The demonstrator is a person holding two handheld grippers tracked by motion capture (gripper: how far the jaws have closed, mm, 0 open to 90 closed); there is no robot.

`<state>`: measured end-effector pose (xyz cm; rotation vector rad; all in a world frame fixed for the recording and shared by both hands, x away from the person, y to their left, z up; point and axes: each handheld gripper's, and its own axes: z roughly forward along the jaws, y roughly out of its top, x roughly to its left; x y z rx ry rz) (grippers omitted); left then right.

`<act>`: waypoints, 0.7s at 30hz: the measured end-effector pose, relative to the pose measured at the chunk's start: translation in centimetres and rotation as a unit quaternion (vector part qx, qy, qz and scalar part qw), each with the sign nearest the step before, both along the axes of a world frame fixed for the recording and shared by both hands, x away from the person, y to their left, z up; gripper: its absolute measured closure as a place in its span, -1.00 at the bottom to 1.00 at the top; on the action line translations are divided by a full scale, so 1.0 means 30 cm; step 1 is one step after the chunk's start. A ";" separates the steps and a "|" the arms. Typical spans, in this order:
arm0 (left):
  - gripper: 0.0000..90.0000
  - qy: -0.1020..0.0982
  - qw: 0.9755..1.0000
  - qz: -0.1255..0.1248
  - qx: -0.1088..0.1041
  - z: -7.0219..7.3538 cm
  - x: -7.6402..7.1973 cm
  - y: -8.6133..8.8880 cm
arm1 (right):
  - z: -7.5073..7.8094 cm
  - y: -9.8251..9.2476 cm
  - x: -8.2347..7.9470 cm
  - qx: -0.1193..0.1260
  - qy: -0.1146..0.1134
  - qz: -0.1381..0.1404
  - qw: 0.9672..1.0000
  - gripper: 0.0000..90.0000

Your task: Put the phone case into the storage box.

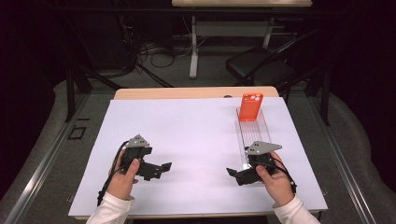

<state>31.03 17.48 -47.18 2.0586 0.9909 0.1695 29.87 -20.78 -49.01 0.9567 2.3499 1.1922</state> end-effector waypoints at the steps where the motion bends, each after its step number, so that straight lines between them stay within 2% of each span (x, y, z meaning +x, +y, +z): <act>1: -0.99 -0.001 1.000 0.000 -0.001 -0.001 -0.001 0.001 | 0.000 0.000 -0.002 0.000 -0.001 0.000 1.000 -1.00; 21: -0.99 0.003 1.000 0.003 -0.003 -0.027 0.000 0.007 | -0.034 0.008 -0.014 0.007 -0.001 0.015 1.000 -1.00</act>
